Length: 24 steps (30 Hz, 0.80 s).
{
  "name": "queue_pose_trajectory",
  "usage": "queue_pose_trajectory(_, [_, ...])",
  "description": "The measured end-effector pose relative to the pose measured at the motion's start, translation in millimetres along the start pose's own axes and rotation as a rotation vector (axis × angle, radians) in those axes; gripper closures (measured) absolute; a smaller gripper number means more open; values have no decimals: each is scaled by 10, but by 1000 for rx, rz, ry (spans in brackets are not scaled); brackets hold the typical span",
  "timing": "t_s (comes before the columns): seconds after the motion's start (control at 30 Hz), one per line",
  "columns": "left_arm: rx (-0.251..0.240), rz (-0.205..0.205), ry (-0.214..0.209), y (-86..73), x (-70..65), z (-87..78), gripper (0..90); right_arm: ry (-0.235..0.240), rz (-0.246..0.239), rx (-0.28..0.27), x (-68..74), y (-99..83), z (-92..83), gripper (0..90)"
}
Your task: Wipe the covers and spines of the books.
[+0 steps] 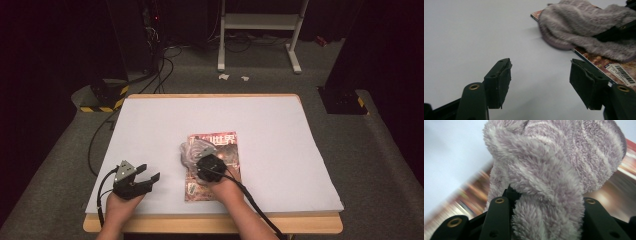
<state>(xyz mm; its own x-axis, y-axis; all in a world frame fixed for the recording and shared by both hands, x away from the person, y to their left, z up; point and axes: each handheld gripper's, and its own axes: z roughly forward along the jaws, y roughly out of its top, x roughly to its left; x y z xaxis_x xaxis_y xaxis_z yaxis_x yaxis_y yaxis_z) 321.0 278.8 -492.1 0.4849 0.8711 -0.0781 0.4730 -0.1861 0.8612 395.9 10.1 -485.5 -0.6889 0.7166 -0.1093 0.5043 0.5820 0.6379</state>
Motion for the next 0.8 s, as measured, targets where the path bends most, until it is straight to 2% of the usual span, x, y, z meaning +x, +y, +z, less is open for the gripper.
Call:
queue_pose_trajectory(0.1, [1, 2, 0, -1, -2, 0, 337, 15, -36, -1, 141, 143, 99, 604])
queue_pose_trajectory(0.2, [2, 4, -6, -4, -6, 7, 336, 28, -23, -2, 117, 179, 134, 603])
queue_pose_trajectory(0.27, [2, 7, -6, -6, -8, 5, 336, 20, -7, 0, 44, 158, 126, 603])
queue_pose_trajectory(0.33, [-2, 6, -7, -12, -6, -6, 335, -5, 17, 4, -104, 91, 89, 602])
queue_pose_trajectory(0.57, [-13, -18, -21, -33, 34, -58, 336, -141, 154, 4, -777, -291, -144, 603])
queue_pose_trajectory(0.67, [-18, -28, -12, -37, 41, -78, 332, -171, 180, 2, -893, -401, -217, 603])
queue_pose_trajectory(0.8, [-25, -15, 2, -37, 30, -95, 327, -199, 158, 16, -852, -386, -218, 605])
